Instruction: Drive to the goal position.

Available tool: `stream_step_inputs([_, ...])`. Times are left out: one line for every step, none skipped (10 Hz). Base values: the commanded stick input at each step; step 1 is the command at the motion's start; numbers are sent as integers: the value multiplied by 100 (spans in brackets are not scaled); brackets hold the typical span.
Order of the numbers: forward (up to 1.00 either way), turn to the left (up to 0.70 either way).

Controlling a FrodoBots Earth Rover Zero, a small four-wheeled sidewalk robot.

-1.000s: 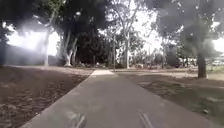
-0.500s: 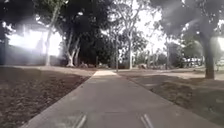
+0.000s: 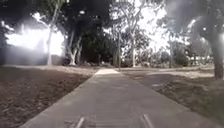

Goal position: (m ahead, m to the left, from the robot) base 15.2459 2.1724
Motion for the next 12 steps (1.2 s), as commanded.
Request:
stream_step_inputs([70,0])
stream_step_inputs([70,0])
stream_step_inputs([70,0])
stream_step_inputs([70,18])
stream_step_inputs([70,21])
stream_step_inputs([70,0])
stream_step_inputs([70,0])
stream_step_inputs([70,0])
stream_step_inputs([70,0])
stream_step_inputs([70,0])
stream_step_inputs([70,0])
stream_step_inputs([70,0])
